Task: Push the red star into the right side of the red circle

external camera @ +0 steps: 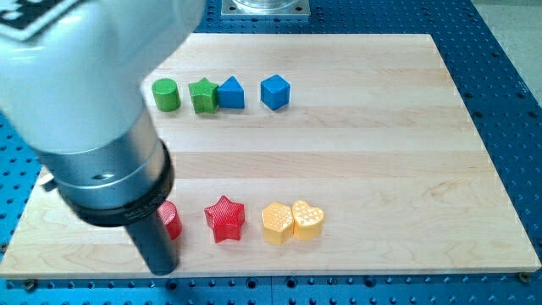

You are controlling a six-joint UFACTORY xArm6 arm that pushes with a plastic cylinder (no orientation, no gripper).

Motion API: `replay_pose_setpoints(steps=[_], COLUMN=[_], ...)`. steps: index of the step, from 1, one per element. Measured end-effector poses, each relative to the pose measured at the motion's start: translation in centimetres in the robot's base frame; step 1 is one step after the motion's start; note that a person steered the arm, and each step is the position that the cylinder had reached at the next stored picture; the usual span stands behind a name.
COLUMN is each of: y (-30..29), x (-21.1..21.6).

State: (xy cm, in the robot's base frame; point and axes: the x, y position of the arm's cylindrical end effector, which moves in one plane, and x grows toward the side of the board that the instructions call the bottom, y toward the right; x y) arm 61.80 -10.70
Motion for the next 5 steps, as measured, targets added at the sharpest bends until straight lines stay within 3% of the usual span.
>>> replay_pose_setpoints(steps=[3, 5], y=[7.3, 9.3], x=[0.1, -4.7])
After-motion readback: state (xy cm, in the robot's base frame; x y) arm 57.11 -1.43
